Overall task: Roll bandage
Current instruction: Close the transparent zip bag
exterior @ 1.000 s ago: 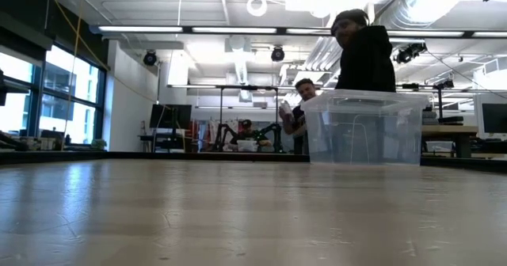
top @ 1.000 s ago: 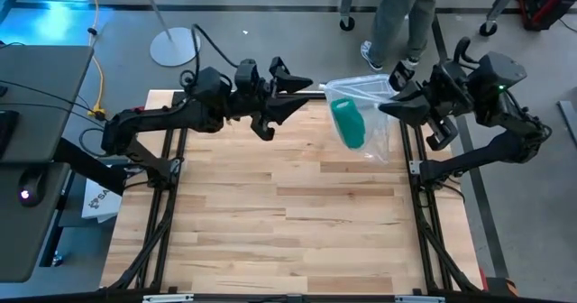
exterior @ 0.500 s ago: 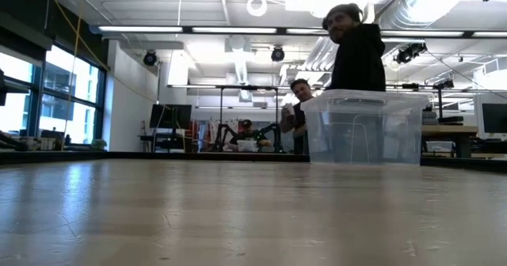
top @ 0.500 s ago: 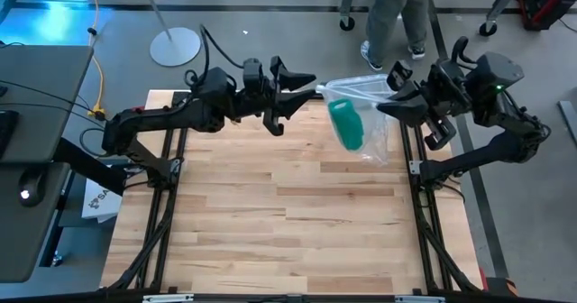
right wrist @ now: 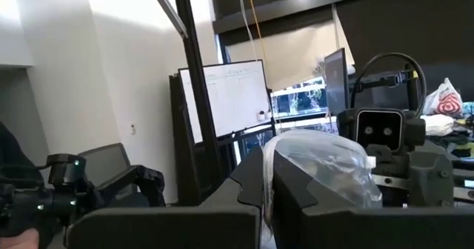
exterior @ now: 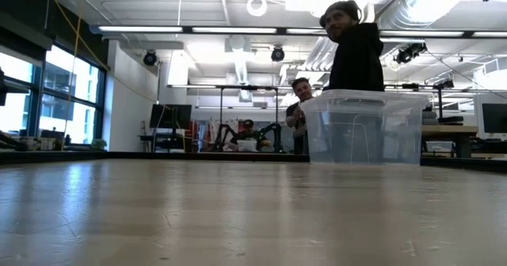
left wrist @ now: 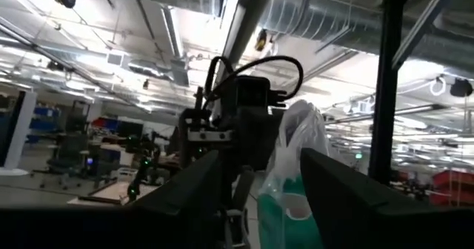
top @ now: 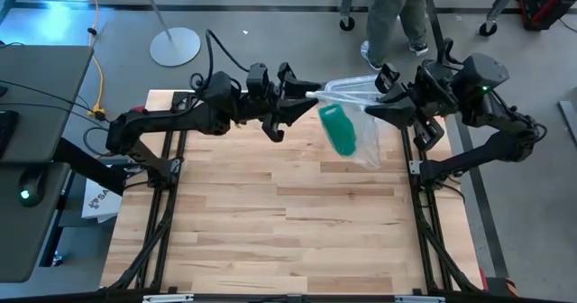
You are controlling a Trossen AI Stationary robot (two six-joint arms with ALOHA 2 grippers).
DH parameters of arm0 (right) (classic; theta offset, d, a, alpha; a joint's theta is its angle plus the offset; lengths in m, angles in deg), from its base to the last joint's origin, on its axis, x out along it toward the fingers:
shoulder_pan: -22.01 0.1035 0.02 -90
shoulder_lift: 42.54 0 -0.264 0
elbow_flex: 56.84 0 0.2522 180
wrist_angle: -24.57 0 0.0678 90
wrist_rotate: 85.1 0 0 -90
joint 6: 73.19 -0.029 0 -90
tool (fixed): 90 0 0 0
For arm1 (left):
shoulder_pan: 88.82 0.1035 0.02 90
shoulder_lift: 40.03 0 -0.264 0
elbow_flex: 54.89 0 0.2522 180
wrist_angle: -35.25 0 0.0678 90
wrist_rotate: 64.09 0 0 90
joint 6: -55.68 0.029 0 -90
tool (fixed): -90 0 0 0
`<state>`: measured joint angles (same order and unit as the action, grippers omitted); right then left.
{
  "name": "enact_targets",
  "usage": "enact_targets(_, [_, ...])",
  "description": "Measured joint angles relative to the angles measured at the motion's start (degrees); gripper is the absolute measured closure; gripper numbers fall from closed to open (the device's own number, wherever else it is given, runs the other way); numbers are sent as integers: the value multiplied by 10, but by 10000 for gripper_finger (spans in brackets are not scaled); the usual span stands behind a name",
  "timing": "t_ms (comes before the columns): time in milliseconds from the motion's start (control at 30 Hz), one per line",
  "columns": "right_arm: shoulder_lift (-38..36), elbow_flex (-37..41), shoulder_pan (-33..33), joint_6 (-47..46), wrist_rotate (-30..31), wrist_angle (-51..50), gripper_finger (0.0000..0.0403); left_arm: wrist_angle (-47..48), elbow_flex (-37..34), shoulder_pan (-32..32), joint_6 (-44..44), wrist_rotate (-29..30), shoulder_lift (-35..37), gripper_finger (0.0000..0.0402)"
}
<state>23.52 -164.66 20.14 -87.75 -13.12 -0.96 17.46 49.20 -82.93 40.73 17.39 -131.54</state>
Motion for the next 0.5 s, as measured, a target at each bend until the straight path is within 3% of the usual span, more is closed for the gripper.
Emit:
enact_targets(167, [0,0,0,0,1,0,403,-16,0,-4,0,-15,0,262])
enact_targets(400, [0,0,0,3,11,-10,403,-14,0,-11,0,-29,3,383])
enact_targets(500, [0,0,0,5,17,-15,403,-11,0,-13,2,-29,13,386])
